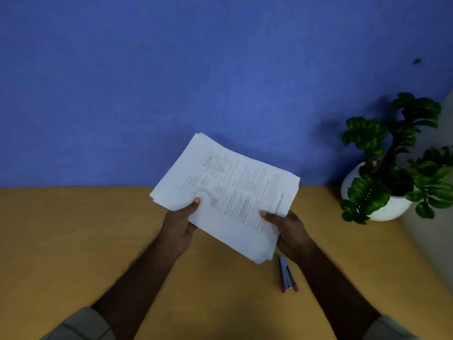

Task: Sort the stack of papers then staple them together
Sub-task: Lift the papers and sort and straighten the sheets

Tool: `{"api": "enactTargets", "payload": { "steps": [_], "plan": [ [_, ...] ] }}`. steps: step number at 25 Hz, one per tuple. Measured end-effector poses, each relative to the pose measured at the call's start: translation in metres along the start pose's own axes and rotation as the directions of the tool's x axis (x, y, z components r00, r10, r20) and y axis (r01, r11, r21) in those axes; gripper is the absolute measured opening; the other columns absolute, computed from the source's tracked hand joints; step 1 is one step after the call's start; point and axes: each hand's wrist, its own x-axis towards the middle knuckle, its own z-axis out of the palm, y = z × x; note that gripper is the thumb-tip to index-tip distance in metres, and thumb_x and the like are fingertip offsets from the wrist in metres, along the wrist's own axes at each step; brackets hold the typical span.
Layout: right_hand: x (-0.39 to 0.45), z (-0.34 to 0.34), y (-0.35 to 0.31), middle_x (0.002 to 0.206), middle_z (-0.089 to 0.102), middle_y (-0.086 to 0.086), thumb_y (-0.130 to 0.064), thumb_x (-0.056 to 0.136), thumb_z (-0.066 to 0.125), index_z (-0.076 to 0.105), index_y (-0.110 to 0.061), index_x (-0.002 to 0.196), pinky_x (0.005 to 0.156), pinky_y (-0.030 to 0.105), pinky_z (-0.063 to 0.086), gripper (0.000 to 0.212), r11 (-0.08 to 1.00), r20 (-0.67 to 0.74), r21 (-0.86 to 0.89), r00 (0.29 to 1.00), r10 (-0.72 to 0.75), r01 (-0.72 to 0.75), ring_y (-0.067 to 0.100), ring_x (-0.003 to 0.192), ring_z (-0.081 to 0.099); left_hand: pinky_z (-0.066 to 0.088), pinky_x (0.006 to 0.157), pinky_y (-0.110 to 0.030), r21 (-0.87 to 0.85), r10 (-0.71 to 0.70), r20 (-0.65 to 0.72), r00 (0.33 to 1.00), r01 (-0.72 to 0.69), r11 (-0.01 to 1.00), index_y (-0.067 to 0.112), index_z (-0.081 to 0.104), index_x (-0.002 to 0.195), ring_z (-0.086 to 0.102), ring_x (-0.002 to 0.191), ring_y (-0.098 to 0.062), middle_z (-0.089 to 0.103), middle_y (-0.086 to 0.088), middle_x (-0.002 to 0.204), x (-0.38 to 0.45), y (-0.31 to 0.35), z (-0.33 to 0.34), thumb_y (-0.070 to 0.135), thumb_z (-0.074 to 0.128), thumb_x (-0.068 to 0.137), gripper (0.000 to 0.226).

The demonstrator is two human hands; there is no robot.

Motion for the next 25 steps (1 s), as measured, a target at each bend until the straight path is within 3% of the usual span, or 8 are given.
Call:
{"api": "enactTargets", "payload": {
  "steps": [5,8,10,13,16,18,21,25],
  "plan": [
    [0.000,-0.028,-0.017,0.123,0.069,0.014,0.003,0.084,0.068,0.065,-0.008,0.124,0.092,0.054,0.054,0.041,0.984,0.014,-0.179,1.000,0.022,-0.019,0.036,0.110,0.067,0.062,0.086,-0.039,0.037,-0.154,0.045,0.987,0.152,0.988,0.005,0.064,0.133,0.070,0.117,-0.027,0.070,-0.013,0.132,0.017,0.044,-0.056,0.024,0.063,0.094,0.043],
    [0.000,-0.032,-0.023,0.118,0.072,0.013,-0.001,0.084,0.070,0.069,-0.009,0.116,0.092,0.055,0.054,0.034,0.941,0.065,-0.338,0.997,0.052,-0.028,0.035,0.105,0.069,0.059,0.091,-0.043,0.468,-0.229,0.178,0.957,0.123,0.875,0.016,0.068,0.130,0.068,0.119,-0.031,0.070,-0.010,0.131,0.019,0.060,-0.066,0.041,0.075,0.087,0.051],
    [0.001,-0.026,-0.021,0.113,0.074,0.011,-0.003,0.084,0.071,0.073,-0.012,0.108,0.086,0.049,0.058,0.026,0.886,0.051,-0.464,0.999,0.018,0.007,0.030,0.098,0.073,0.059,0.089,-0.046,0.628,-0.238,0.130,0.963,0.106,0.771,0.020,0.074,0.120,0.074,0.109,-0.029,0.076,-0.005,0.120,0.016,0.049,-0.057,0.040,0.086,0.076,0.049],
    [0.001,-0.009,-0.008,0.107,0.076,0.004,-0.008,0.085,0.072,0.072,-0.027,0.097,0.071,0.030,0.059,0.023,0.806,-0.047,-0.582,0.985,-0.164,0.107,0.015,0.087,0.074,0.060,0.071,-0.034,0.613,0.021,-0.028,0.999,0.000,0.790,0.026,0.075,0.102,0.077,0.093,-0.021,0.080,0.012,0.097,0.009,0.022,-0.042,0.027,0.085,0.078,0.027],
    [-0.007,0.001,0.015,0.098,0.076,-0.017,-0.012,0.089,0.070,0.068,-0.034,0.104,0.065,0.018,0.057,0.027,0.822,-0.072,-0.522,0.949,-0.308,0.227,0.006,0.092,0.072,0.060,0.062,-0.024,0.501,0.161,-0.043,0.986,-0.118,0.857,0.034,0.073,0.101,0.076,0.090,-0.011,0.078,0.019,0.100,-0.003,-0.003,-0.041,0.020,0.083,0.080,0.027],
    [-0.013,-0.003,0.036,0.100,0.076,-0.019,-0.012,0.088,0.070,0.068,-0.030,0.109,0.068,0.017,0.058,0.028,0.835,-0.105,-0.491,0.934,-0.341,0.250,0.003,0.095,0.072,0.062,0.065,-0.026,0.450,0.168,-0.059,0.984,-0.124,0.884,0.033,0.075,0.105,0.076,0.094,-0.009,0.079,0.012,0.106,-0.013,-0.018,-0.048,0.015,0.084,0.078,0.033],
    [-0.023,-0.019,0.073,0.096,0.075,-0.004,-0.009,0.083,0.075,0.067,-0.029,0.099,0.069,0.024,0.061,0.027,0.826,-0.173,-0.556,0.958,-0.228,0.096,0.013,0.095,0.072,0.063,0.081,-0.041,0.523,0.030,-0.069,0.997,0.011,0.852,0.027,0.072,0.111,0.073,0.107,-0.022,0.077,0.001,0.113,-0.025,-0.044,-0.064,0.009,0.084,0.077,0.040],
    [-0.022,-0.030,0.095,0.091,0.075,-0.001,-0.008,0.085,0.073,0.068,-0.024,0.093,0.061,0.022,0.060,0.018,0.847,-0.238,-0.532,0.959,-0.155,0.005,0.017,0.093,0.073,0.058,0.094,-0.047,0.555,0.010,-0.122,0.993,0.060,0.830,0.026,0.069,0.110,0.069,0.112,-0.020,0.074,0.004,0.116,-0.030,-0.057,-0.069,0.008,0.082,0.081,0.036]
  ]
}}
